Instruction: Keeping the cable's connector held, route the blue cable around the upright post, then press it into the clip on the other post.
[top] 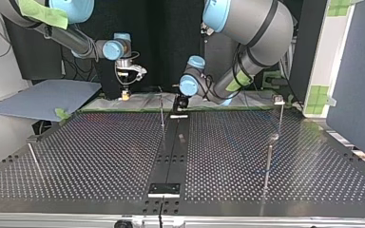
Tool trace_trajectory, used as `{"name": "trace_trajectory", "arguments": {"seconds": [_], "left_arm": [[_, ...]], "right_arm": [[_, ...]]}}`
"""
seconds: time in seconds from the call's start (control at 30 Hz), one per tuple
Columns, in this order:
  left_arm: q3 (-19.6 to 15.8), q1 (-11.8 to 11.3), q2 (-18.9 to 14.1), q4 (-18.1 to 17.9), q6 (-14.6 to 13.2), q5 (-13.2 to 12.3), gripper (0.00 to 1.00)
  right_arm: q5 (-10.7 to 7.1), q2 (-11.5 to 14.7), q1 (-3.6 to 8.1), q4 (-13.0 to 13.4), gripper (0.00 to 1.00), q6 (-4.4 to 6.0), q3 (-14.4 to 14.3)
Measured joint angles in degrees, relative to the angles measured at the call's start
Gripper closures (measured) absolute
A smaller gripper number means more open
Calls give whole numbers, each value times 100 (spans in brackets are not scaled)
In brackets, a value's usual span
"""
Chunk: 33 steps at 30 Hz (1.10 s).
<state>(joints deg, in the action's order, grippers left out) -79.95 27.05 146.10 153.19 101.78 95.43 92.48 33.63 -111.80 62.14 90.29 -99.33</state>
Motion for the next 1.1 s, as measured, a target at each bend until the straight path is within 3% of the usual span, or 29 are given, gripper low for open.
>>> {"name": "trace_trajectory", "arguments": {"seconds": [0.2, 0.6, 0.8, 1.1], "left_arm": [[15, -53, 0, 2, 94, -160, 100], [199, -138, 1, 54, 146, -153, 100], [290, -176, 116, 143, 307, -318, 100], [497, -197, 232, 218, 299, -405, 100]], "right_arm": [[-1, 0, 39, -212, 100, 6, 193], [-1, 0, 95, -560, 100, 25, 540], [-25, 0, 144, -632, 100, 39, 645], [-67, 0, 257, -648, 100, 77, 721]]}}
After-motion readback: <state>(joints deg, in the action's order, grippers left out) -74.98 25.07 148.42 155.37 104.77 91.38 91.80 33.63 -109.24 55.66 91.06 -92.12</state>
